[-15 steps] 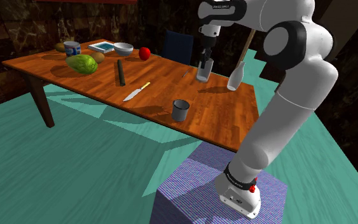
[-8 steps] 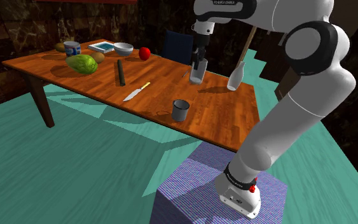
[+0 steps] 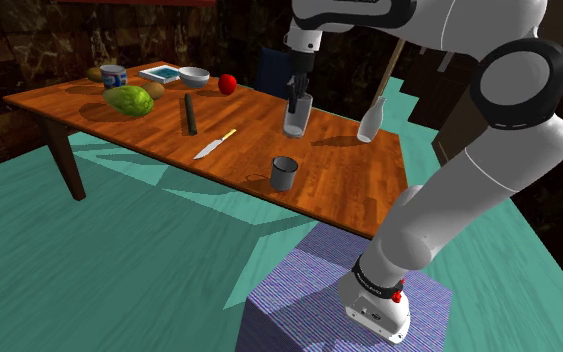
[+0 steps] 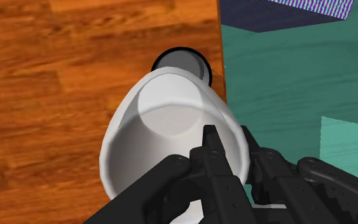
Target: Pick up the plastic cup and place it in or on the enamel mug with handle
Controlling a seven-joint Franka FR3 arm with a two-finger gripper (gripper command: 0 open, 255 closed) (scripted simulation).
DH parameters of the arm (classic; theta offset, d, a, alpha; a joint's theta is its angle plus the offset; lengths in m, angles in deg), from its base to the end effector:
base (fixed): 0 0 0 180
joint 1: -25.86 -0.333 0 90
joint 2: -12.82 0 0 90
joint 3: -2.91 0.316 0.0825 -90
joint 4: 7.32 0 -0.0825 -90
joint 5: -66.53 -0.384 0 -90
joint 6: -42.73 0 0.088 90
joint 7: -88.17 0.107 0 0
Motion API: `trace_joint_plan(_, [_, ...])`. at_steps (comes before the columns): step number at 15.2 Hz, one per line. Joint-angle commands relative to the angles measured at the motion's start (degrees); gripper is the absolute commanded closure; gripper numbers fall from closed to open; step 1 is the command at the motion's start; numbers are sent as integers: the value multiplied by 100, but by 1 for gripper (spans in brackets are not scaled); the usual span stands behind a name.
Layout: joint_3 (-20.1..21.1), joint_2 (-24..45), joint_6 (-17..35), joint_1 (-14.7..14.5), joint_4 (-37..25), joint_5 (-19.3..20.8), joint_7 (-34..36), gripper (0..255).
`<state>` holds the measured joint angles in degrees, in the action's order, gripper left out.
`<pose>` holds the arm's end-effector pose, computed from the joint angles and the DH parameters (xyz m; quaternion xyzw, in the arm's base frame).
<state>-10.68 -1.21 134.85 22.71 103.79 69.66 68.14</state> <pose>0.4640 -0.1021 0.5762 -0.9948 -0.0905 0.0445 0.0133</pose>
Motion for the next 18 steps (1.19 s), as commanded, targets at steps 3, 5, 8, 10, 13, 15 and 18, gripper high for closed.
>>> trace_joint_plan(3, [59, -52, 239, -33, 291, -10, 113, 255])
trace_joint_plan(5, [54, -57, 393, -29, 450, -7, 115, 255])
trace_joint_plan(8, [47, -55, 624, -25, 679, -2, 116, 255])
trace_joint_plan(10, [41, -47, 778, -22, 825, -1, 115, 255])
trace_joint_plan(13, [31, -25, 1009, -19, 1036, 1, 113, 255])
trace_joint_plan(15, [24, -5, 1164, -16, 1170, 1, 111, 255])
trace_joint_plan(18, [13, 36, 1397, -13, 1363, -1, 106, 255])
